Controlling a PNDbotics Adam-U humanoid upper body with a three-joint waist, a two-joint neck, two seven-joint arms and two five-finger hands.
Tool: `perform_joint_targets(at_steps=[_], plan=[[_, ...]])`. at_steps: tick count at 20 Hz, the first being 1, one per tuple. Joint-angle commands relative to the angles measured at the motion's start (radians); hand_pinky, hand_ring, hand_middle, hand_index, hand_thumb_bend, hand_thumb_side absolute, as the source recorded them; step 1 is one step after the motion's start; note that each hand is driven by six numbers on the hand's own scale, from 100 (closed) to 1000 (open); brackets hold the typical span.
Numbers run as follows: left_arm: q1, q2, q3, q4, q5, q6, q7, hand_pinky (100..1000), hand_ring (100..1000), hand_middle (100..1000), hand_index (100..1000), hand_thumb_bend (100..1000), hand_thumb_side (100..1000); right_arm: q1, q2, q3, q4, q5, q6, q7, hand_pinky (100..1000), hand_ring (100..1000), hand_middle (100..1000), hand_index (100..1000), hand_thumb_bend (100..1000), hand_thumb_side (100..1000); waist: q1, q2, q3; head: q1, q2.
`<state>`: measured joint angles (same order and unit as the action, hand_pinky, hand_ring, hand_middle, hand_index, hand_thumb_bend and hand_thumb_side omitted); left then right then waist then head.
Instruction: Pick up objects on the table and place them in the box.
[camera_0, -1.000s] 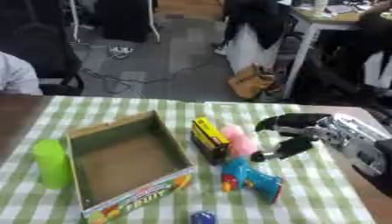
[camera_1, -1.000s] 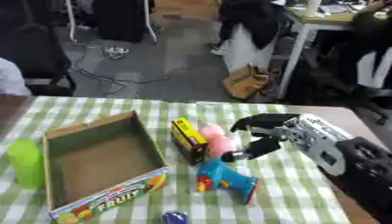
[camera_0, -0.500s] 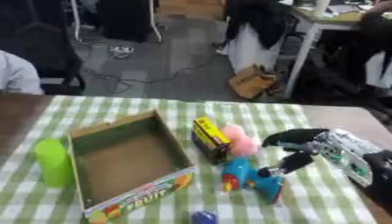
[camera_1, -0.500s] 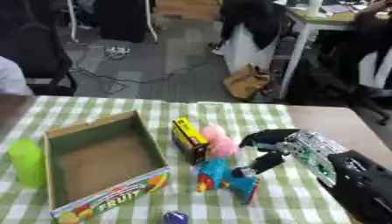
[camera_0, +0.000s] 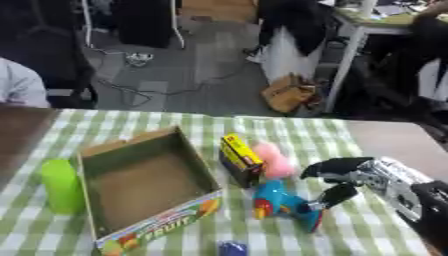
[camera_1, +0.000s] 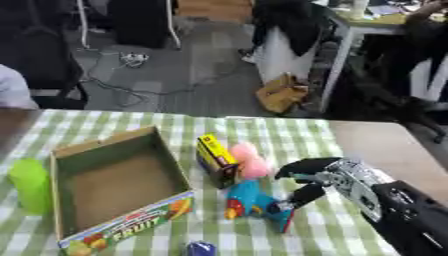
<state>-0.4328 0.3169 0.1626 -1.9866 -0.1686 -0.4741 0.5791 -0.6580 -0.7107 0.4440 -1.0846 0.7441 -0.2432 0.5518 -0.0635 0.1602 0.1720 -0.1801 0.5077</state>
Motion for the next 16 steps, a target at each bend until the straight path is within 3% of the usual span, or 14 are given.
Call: perform_joint_targets(at_steps=[1, 9, 16], plan=[[-0.015, 0.013, 0.002, -0.013, 0.003, -0.001, 0.001, 877, 902, 910, 933, 170, 1000, -0.010, -0.019, -0.012, 0.002, 0.000, -0.002, 0.004, 1000, 975, 930, 979, 718, 943, 0.002, -0.021, 0.001, 0.002, 0.001], [-0.018, 0.013, 0.000, -0.013, 0.003, -0.001, 0.000, 877, 902, 910, 933, 172, 1000, 0.000, -0.030, 0.025, -0.062, -0.048, 0.012, 0.041, 1000, 972, 927, 974, 706, 943, -0.003, -0.026, 0.000, -0.003, 0.009], [-0.025, 0.007, 0.001, -0.013, 0.006, -0.004, 0.001, 878, 902, 910, 932, 171, 1000, 0.000, -0.014, 0.008, -0.026, -0.038, 0.027, 0.045, 1000, 970, 923, 967, 703, 945, 0.003, -0.013, 0.012, -0.016, -0.009]])
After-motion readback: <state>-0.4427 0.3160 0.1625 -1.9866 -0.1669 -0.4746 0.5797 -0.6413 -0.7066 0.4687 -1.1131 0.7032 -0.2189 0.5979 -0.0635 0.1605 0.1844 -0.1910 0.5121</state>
